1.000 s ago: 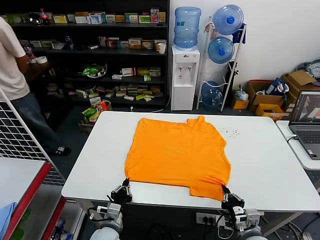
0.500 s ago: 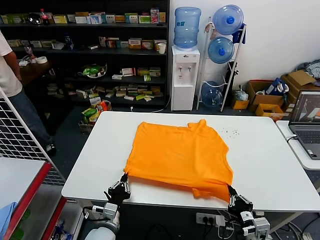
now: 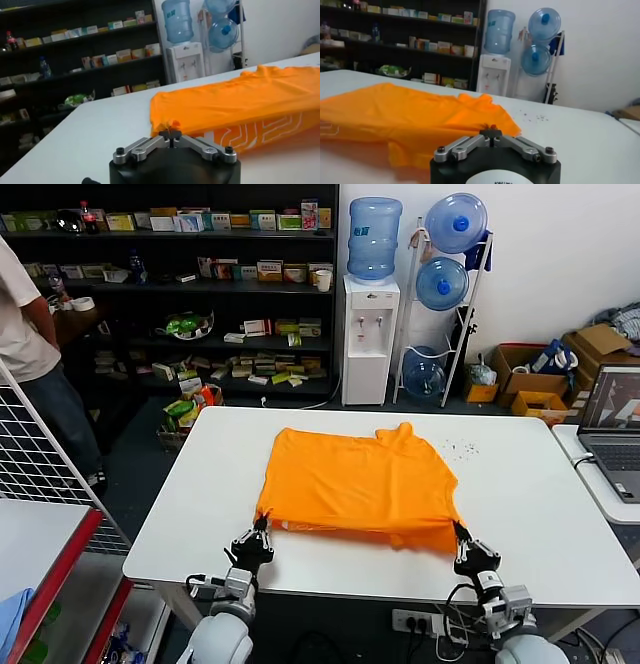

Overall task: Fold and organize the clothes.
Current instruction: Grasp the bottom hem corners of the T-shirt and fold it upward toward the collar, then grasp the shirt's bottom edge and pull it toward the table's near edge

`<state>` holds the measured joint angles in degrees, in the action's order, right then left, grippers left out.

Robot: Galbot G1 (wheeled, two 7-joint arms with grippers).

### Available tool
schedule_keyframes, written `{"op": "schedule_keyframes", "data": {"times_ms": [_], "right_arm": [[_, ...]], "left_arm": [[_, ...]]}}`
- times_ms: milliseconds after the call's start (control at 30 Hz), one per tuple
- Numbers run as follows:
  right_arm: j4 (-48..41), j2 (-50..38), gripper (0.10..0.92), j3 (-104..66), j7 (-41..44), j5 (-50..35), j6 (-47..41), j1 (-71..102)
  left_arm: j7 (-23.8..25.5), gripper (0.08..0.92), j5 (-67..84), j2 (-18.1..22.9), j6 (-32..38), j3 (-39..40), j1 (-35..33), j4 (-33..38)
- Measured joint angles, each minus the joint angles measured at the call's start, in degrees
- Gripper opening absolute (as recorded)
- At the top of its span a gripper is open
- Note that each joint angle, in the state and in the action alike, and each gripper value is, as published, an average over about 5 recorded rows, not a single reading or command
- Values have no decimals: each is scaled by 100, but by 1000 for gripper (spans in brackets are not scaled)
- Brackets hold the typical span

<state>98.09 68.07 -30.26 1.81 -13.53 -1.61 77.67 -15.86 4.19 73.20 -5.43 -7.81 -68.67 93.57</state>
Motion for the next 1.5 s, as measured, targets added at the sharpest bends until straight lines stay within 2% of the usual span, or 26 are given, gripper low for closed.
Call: {"op": "schedule_keyframes", "data": {"times_ms": [567,700,800,1333,1500], "right_arm": [[-1333,34,130,506,8,-212,-55,-1411],[-1495,75,208,540,9,-211,-64,-1563],[-1511,66,294,536,8,-233,-98,-1580],[-597,-171,757,157,-60,-105,-538,-567],[-525,-150,818,87,-82,-87,-647,-378]], "left_arm": [[26,98,-54,-55,-15,354,1065,-846],[51,106,-47,-71,-36,373,1168,-935],[62,164,-1,-109,-36,375,1177,-940],[51,631,525,-419,-109,254,756,-525],[53,765,686,-408,-150,263,748,-529]]}}
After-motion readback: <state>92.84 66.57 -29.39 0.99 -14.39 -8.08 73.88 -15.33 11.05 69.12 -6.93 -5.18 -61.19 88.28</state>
